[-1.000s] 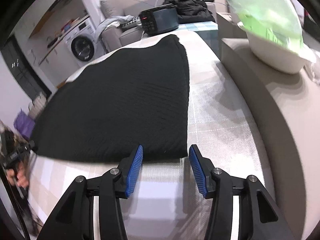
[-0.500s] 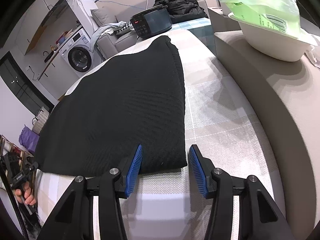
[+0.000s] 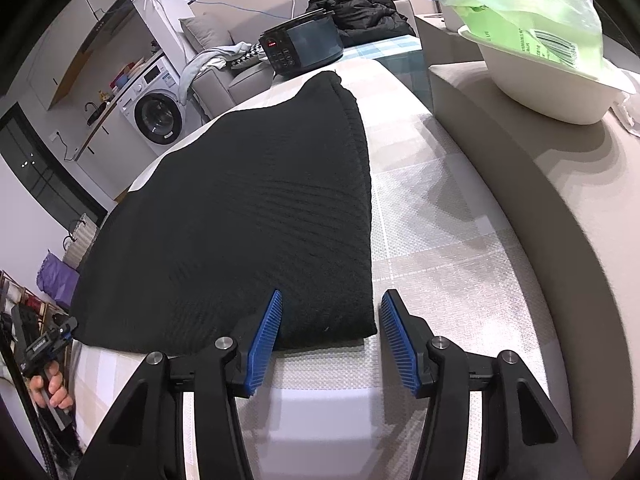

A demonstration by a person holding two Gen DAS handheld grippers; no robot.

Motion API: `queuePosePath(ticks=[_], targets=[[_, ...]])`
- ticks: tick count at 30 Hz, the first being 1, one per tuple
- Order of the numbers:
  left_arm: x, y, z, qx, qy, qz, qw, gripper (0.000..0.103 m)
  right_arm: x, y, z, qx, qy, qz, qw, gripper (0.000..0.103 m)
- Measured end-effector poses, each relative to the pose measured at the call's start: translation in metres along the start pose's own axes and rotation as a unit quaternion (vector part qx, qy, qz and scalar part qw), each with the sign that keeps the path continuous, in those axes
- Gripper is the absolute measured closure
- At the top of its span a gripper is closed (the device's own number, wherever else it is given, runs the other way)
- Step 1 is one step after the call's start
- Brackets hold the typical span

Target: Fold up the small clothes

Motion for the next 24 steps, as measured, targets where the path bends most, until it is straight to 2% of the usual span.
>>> queuePosePath(ticks=[1, 7, 13, 14, 16, 18, 19, 24], targets=[[0.000, 0.000, 0.000, 0.008, -0.001, 0.004, 1.0000, 0.092, 0.000, 0.000, 0.000, 0.000, 0.000, -0.001, 1.000, 0.050], [-0.008, -0.015, -0.009, 0.053, -0.007, -0.006, 0.9986, 0.092, 0.002, 0.005, 0.000, 0.000, 0.003, 0.003, 1.000, 0.049], [-0.011, -0.018, -0.008, 0.059, 0.002, -0.009, 0.9982, 0.091, 0.004, 0.002, 0.001, 0.006, 0.003, 0.003, 1.000, 0.050], [-0.010, -0.018, -0.007, 0.059, 0.001, -0.009, 0.9982, 0.091, 0.005, 0.001, 0.002, 0.007, 0.005, 0.002, 1.000, 0.053], [-0.011, -0.017, -0.008, 0.060, 0.002, -0.007, 0.9981, 0.091, 0.010, -0.002, 0.003, -0.002, 0.021, -0.003, 1.000, 0.076], [-0.013, -0.017, -0.010, 0.061, 0.003, -0.004, 0.9981, 0.091, 0.013, -0.003, 0.003, -0.015, 0.026, -0.011, 0.999, 0.087], [-0.016, -0.016, -0.011, 0.064, 0.002, 0.001, 0.9980, 0.091, 0.013, -0.002, 0.002, -0.021, 0.026, -0.010, 0.999, 0.090], [-0.033, -0.011, -0.020, 0.067, -0.010, 0.005, 0.9977, 0.091, 0.000, 0.007, -0.007, -0.041, 0.005, -0.020, 0.999, 0.093]])
Point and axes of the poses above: each gripper's, at about its wrist camera, not at the fingertips, and z roughly the way its jaws point, y to its right, x to its top, the point moved 10 cm from there along z, roughly the way its jaws point, and after that the axes turned 7 degrees about -z, right-handed, at the moved point
